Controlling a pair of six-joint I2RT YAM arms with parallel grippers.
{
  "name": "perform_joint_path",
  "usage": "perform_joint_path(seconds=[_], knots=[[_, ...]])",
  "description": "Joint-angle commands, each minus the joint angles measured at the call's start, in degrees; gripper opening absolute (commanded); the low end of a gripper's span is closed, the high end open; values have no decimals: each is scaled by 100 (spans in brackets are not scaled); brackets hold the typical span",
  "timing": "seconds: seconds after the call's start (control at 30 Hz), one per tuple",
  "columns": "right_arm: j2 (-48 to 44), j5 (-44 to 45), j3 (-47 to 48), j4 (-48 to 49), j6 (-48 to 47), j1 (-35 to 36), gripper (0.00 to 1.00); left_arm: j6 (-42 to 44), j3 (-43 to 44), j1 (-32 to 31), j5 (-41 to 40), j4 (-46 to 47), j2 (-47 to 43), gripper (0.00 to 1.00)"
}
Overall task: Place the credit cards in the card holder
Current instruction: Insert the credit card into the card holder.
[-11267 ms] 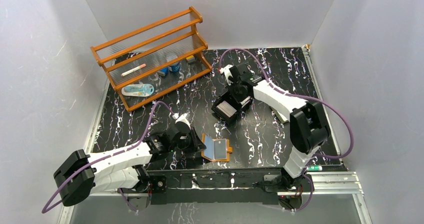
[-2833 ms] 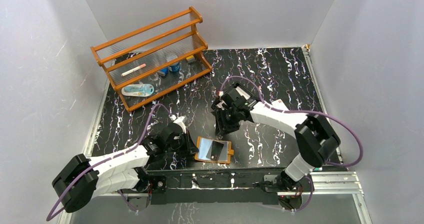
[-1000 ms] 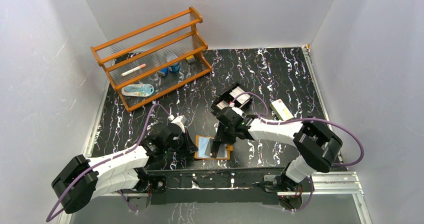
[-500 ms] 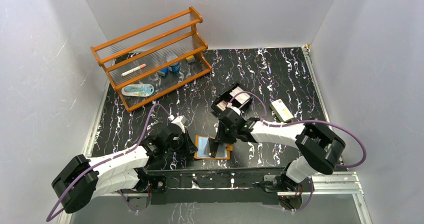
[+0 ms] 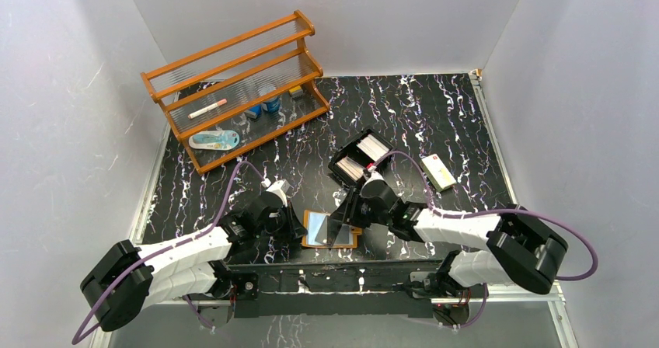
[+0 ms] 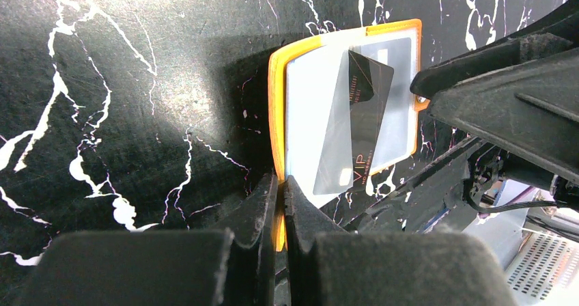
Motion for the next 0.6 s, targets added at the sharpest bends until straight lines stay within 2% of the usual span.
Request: perform_joint_path(seconds=[0.0,0.07,0.13,0.37,0.57], knots=[[-263,-14,-227,1151,260,-19,45,21,-24,-15,-60,-23,-6,0],[-422,248,-176,658,434,-19,45,6,-33,-11,-69,-29,-9,0],[-665,693,-164,-435,1033,-20,48,-14,-42,-15,-78,-34,-16,0],[-308,735,11,-1063,1361,-11,50,-8,-42,-15,-54,15,-1,0],[17,705,254,-1078,1275,-12,49,48,3,-15,39,54,80,0]])
